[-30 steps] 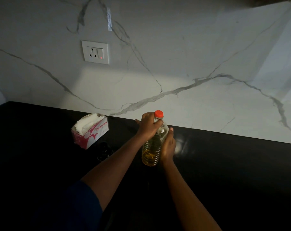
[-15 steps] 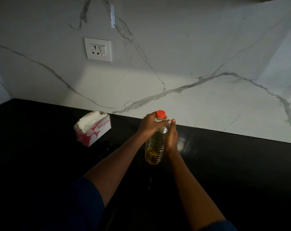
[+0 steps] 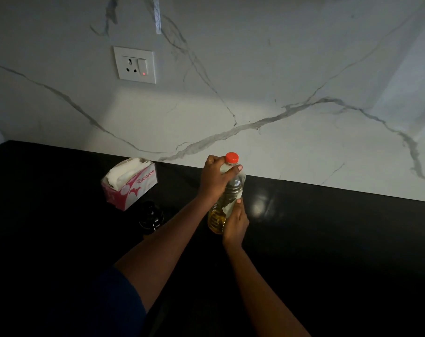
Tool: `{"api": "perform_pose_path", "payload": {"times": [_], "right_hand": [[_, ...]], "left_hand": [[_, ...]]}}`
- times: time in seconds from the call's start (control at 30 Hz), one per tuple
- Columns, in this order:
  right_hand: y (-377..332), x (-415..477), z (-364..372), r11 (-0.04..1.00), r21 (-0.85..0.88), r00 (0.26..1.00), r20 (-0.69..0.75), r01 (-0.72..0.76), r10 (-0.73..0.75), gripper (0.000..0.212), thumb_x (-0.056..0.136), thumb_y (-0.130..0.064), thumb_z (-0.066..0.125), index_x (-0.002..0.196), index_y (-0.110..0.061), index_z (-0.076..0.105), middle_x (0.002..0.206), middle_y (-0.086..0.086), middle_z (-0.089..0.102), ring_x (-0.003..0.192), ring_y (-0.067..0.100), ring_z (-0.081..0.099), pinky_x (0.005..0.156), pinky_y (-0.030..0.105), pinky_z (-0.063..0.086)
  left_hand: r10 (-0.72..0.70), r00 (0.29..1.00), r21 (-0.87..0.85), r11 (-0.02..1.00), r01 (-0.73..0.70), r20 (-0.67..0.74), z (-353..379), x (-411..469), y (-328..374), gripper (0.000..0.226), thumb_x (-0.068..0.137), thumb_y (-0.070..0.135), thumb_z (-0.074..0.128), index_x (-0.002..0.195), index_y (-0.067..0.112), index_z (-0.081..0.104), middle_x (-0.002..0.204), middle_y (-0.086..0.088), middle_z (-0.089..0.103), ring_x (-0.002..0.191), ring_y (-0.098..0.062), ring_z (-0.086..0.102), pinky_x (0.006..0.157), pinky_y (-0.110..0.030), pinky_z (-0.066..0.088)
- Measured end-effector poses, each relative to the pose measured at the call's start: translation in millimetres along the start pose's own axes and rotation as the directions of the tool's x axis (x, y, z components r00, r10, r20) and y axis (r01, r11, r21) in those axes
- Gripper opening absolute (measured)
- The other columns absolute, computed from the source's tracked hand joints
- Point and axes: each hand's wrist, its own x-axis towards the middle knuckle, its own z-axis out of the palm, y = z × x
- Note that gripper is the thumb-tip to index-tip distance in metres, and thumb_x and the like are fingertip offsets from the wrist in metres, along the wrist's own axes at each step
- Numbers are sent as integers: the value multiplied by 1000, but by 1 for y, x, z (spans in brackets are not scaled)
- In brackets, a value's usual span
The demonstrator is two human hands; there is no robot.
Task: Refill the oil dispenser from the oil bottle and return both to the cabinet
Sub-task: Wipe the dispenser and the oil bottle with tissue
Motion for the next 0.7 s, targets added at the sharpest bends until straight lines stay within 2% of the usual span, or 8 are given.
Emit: {"api": "perform_pose_path", "payload": {"times": [0.07, 0.17, 0.3, 0.37, 0.47, 0.53, 0.63, 0.7], "right_hand": [[-2, 19, 0, 999, -19, 999, 8, -43, 43, 37, 102, -25, 27, 105, -15, 62, 102, 6, 65, 99, 21, 63, 91, 38, 50], [5, 34, -3, 992, -61, 993, 31, -109, 111, 38, 101, -21, 28, 79, -22, 59, 88, 9, 65, 91, 26, 65, 88, 45, 52], [25, 17, -6, 974, -91, 978, -38, -210, 207, 39, 101, -25, 28, 101, -10, 63, 100, 10, 65, 101, 25, 61, 91, 39, 47], [26, 1, -4, 987, -40, 986, -58, -158, 156, 40, 101, -26, 28, 117, -9, 60, 105, 9, 66, 99, 18, 61, 90, 33, 48], [11, -12, 7, 993, 96, 993, -88, -68, 76, 40, 101, -28, 29, 128, -11, 54, 108, 6, 66, 99, 16, 63, 87, 29, 50], [-4, -5, 12, 983, 174, 991, -104, -61, 80, 39, 101, -28, 30, 125, -12, 57, 107, 6, 66, 99, 18, 63, 89, 33, 50], [-15, 19, 11, 972, 203, 989, -62, -117, 132, 37, 101, -28, 29, 93, -20, 64, 89, 3, 65, 91, 19, 63, 84, 34, 49], [-12, 30, 8, 974, 159, 985, -23, -164, 169, 38, 101, -31, 27, 84, -26, 61, 89, 4, 65, 92, 21, 63, 89, 38, 50]], "left_hand": [[-5, 999, -44, 999, 4, -35, 0, -2, 1, 39, 85, 33, 64, 112, 6, 61, 117, -10, 53, 101, -14, 53, 80, -18, 37], [-40, 998, -131, 991, 34, -41, 3, -5, 5, 40, 86, 30, 63, 119, 8, 56, 119, -9, 56, 109, -20, 55, 87, -25, 42], [-46, 998, -78, 996, 44, -33, 12, -5, 3, 39, 92, 29, 55, 123, 6, 49, 123, -11, 53, 117, -25, 50, 107, -46, 34], [-51, 998, -43, 998, 49, -40, 13, -3, 1, 37, 91, 30, 54, 120, 7, 49, 122, -11, 53, 118, -28, 49, 107, -56, 29], [-68, 997, -34, 997, 66, -39, 12, 0, 1, 36, 90, 29, 55, 117, 6, 50, 116, -10, 55, 112, -27, 51, 103, -55, 34], [-76, 996, -42, 996, 75, -36, 11, 0, 2, 35, 88, 28, 57, 115, 7, 51, 113, -10, 55, 109, -25, 52, 101, -52, 37], [-73, 997, -70, 995, 72, -10, 9, 0, 2, 39, 85, 30, 63, 115, 8, 51, 112, -9, 57, 106, -23, 55, 99, -48, 42], [-71, 997, -95, 993, 74, 32, 8, 0, 4, 48, 82, 35, 68, 118, 10, 51, 115, -7, 57, 107, -22, 56, 96, -43, 45]]}}
